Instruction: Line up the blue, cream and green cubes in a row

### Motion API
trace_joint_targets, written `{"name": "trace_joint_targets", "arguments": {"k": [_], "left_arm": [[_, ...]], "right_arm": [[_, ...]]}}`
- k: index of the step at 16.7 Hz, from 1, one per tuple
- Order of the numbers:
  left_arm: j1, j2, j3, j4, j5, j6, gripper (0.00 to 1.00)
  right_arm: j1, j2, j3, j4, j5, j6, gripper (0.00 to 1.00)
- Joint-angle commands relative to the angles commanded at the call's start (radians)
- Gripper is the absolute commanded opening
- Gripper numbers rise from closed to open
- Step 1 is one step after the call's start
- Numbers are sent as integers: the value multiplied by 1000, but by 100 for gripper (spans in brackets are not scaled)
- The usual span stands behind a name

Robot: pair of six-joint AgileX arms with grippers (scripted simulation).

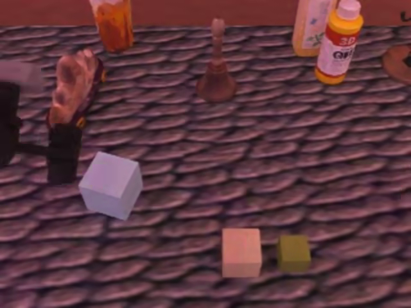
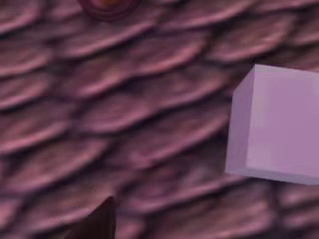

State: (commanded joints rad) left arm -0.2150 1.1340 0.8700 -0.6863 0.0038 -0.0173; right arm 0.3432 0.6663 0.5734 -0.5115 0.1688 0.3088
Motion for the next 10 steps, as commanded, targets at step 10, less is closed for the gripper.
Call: {"name": "trace_joint_targets", "arguments": {"k": [10], "left_arm": [[-129,722,551,-401,0,-12,100]], "right_arm": [[-300,-600,-524,447,-135,-284,100]]}}
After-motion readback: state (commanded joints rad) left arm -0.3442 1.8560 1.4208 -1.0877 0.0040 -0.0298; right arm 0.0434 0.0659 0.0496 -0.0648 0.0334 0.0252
